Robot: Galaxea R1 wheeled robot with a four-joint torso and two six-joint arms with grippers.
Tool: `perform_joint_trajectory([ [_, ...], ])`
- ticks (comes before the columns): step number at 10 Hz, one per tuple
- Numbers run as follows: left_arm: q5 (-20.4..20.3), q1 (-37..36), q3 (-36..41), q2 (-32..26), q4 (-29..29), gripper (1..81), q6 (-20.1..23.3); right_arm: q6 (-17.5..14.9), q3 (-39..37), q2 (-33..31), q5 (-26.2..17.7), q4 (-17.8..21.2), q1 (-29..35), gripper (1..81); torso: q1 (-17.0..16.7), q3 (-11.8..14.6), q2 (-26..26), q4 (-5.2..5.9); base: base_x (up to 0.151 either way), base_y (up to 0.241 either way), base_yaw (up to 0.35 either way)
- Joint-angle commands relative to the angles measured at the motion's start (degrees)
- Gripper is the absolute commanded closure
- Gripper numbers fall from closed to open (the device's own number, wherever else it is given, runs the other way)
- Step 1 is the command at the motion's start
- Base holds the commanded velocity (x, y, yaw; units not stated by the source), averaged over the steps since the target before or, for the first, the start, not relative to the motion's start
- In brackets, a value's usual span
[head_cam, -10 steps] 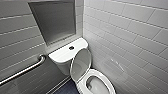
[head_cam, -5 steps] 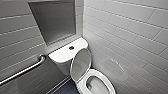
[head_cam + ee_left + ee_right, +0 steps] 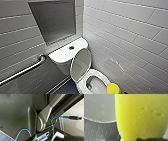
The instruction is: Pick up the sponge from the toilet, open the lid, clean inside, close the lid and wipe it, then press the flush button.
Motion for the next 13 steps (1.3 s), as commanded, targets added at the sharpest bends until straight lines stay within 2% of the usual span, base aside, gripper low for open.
perform_joint_trajectory([
  [1, 0.02, 1.07, -0.03, -0.51, 0.68, 1.0, 0.25, -0.03, -5.48, 2.26, -8.44, 3.53, 10.57, 81.1, 0.0, 0.0, 0.0, 0.0, 0.0, 0.0, 0.0],
  [3, 0.02, 1.6, -2.66, 0.71, 0.59, 1.0, 0.07, -0.03, -12.23, 7.35, -12.74, 4.85, 14.87, 81.1, 0.0, 0.0, 0.0, 0.0, 0.0, 0.0, 0.0],
  [4, 0.02, 1.87, -3.29, 1.6, 0.5, 1.0, 0.07, -0.03, -14.35, 9.03, -13.98, 4.94, 16.19, 81.1, 3.69, 0.0, -5.73, 0.0, 0.0, 0.0, 0.0],
  [7, 0.02, 2.4, -6.97, 4.76, 0.5, 1.0, 0.07, 0.05, -20.94, 13.24, -16.18, 6.09, 18.65, 81.1, 5.07, 0.0, -7.94, 0.0, 0.0, 0.0, 0.0],
  [8, 0.02, 2.48, -7.24, 4.85, 0.41, 1.0, 0.07, 0.57, -21.9, 14.04, -16.27, 6.08, 19.01, 81.1, 2.62, -1.17, -4.26, 0.0, 0.0, 0.0, 0.0],
  [9, 0.02, 2.48, -7.24, 4.85, -0.02, 1.0, 0.07, 1.02, -22.53, 14.74, -16.27, 5.91, 19.36, 81.1, 3.8, -3.32, -6.23, 0.0, 0.0, 0.0, 0.0],
  [11, 0.02, 2.57, -7.33, 5.03, -0.11, 1.0, 0.07, 1.81, -23.49, 15.97, -16.27, 5.99, 20.68, 81.1, 4.61, -5.13, -7.71, 0.0, 0.0, 0.0, 0.0],
  [13, 0.03, 2.74, -7.33, 5.29, -0.11, 1.0, 0.16, 2.08, -25.16, 17.28, -16.27, 6.08, 22.08, 81.1, 4.92, -8.28, -8.24, 0.0, 0.0, 0.0, 0.0],
])
